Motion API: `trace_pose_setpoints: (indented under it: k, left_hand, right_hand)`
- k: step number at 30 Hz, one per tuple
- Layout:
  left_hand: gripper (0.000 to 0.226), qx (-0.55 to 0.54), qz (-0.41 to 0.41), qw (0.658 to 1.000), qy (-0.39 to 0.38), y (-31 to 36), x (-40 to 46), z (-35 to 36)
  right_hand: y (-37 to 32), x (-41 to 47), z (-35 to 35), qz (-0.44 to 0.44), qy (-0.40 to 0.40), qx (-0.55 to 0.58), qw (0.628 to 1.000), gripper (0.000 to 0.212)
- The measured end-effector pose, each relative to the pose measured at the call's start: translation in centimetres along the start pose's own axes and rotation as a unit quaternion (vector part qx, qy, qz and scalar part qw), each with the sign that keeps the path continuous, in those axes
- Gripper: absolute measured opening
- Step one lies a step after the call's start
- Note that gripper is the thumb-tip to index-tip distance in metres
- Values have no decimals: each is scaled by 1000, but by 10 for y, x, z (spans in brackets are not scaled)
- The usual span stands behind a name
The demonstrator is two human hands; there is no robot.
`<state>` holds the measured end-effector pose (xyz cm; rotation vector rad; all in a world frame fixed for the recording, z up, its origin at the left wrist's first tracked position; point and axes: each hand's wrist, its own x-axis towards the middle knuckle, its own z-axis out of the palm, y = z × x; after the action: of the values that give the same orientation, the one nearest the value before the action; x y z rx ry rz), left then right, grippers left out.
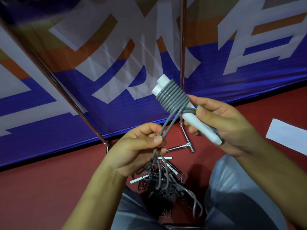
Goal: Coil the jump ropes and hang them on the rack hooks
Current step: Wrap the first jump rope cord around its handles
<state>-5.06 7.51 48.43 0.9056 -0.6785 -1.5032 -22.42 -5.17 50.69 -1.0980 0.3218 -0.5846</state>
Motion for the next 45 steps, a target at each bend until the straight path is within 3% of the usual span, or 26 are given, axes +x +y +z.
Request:
trace_pose_setpoints:
  k: [5, 8, 12, 15, 22, 25, 28, 30, 33, 39, 45]
  left_hand:
    - [25, 146, 37, 987, 57, -1, 1, 0]
    - [23, 227, 56, 970, 65, -1, 4, 5]
    - [12, 343, 68, 933, 79, 3, 7, 6]
    - [4, 418, 82, 903, 47, 4, 10, -10]
    - [21, 290, 40, 954, -69, -1, 11, -25]
    - [38, 327, 17, 943, -62, -4, 18, -30]
    - [16, 372, 45, 926, -54, -1, 19, -33]
    - [13, 401, 66, 913, -38, 3, 20, -32]
    - [18, 442, 118, 889, -24, 8, 22, -31]
    - [20, 450, 163, 877, 49, 15, 17, -26]
    - [15, 517, 233, 815, 123, 15, 9, -11]
  right_hand:
    - [5, 1, -8, 18, -34, 7, 999, 35]
    - [9, 4, -15, 37, -70, 32, 996, 48]
    - [9, 5, -20, 60, -104, 27, 992, 56]
    - [6, 6, -26, 75, -117, 25, 990, 61]
    - [1, 5, -31, 85, -216, 35, 972, 48]
    - [-4, 1, -29, 99, -297, -6, 950, 46]
    - [-11, -1, -27, 168, -337, -73, 923, 46]
    - [-12, -1, -27, 215, -353, -143, 899, 40]
    - [-7, 1, -23, 254, -353, -188, 881, 38]
    - [2, 2, -15, 278, -297, -272, 872, 30]
    - [7, 3, -7, 253, -244, -352, 868, 29]
